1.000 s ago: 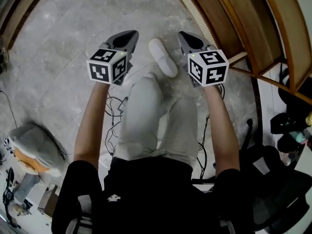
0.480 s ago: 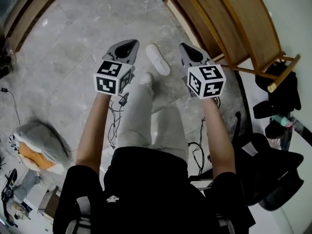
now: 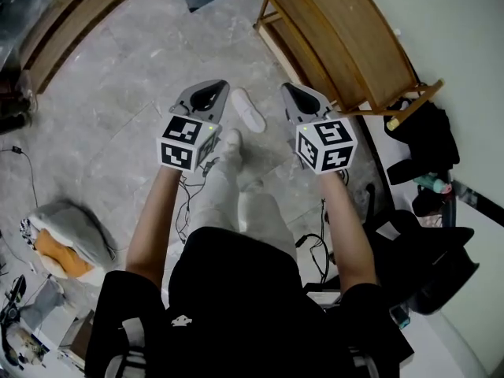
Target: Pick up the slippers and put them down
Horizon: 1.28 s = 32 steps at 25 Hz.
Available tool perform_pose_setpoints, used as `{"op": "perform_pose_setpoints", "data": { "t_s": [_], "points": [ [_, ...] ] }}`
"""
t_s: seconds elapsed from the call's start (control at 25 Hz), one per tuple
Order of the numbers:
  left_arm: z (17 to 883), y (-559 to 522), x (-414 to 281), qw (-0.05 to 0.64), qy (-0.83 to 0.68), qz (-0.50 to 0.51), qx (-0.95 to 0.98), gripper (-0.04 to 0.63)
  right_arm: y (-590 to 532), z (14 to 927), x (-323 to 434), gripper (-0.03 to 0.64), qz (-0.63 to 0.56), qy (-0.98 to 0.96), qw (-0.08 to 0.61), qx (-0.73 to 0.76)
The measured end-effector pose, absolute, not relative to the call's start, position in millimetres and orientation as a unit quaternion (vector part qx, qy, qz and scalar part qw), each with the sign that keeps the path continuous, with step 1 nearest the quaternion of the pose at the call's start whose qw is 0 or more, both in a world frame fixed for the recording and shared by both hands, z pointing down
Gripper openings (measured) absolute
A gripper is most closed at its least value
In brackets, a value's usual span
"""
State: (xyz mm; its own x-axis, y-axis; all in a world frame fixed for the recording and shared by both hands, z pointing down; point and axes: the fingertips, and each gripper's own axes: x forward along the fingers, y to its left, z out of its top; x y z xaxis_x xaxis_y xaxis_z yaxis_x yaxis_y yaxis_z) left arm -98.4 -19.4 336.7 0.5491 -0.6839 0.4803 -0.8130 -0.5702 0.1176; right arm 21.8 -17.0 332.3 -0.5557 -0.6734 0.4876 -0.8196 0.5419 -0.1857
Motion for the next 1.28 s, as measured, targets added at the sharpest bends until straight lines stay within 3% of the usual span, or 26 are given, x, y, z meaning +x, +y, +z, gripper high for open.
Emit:
{"op": "perform_pose_setpoints", "data": {
  "t_s": [0.64,1.28],
  "points": [
    [199,65,-64,0.106,-0.439,0.158,0.878,0.005,68,187,52,-0.002,0.141,-0.875,0.158,0.434],
    [134,153,-27,0.034,-0.433,0.152,0.888,0.005,144,116,69,-0.002,0.093,-0.890,0.104,0.434]
  ]
}}
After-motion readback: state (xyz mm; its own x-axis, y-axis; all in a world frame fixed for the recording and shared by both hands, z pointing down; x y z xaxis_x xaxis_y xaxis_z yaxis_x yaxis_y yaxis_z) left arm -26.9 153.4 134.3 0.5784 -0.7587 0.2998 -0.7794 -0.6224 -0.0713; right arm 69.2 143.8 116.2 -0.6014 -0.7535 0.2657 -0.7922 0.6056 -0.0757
